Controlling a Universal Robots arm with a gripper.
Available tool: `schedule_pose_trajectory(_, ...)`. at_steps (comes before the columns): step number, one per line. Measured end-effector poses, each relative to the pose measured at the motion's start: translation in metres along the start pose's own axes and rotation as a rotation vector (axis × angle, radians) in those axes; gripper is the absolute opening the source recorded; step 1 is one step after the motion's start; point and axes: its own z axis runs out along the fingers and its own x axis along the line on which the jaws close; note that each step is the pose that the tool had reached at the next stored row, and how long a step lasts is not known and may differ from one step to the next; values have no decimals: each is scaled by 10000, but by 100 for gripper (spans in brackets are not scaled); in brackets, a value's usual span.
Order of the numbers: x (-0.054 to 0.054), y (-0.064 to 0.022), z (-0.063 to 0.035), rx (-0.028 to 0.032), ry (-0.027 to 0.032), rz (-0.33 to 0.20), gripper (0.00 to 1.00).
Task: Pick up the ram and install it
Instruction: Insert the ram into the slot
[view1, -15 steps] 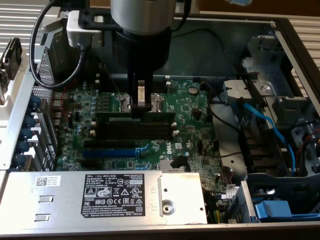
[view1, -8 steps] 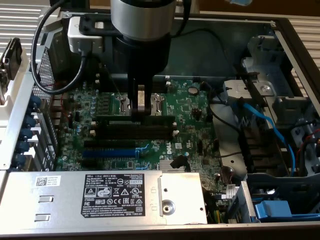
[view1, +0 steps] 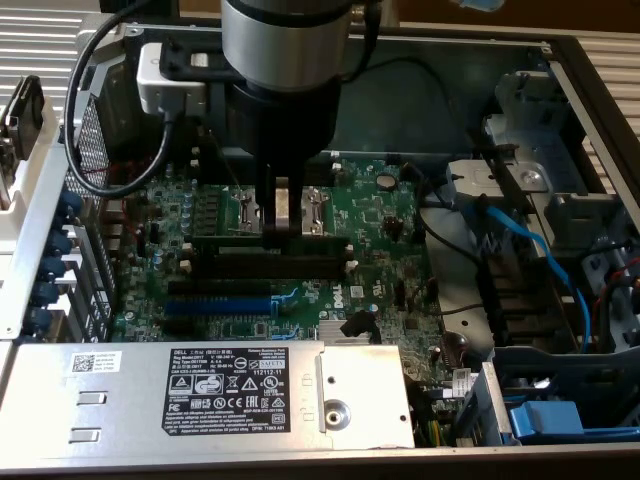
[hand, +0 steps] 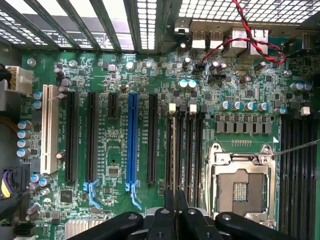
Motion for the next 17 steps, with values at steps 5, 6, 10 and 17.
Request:
schedule_pose_trajectory(5, -1, 0, 15, 0, 7, 0, 12)
schedule_pose_trajectory(6, -1, 0, 16, -1, 9, 0, 12)
schedule_pose_trajectory(10, -1, 0, 18, 2, 8, 71, 12)
schedule_pose_trajectory(17, 1, 2, 19, 6, 6, 123, 12)
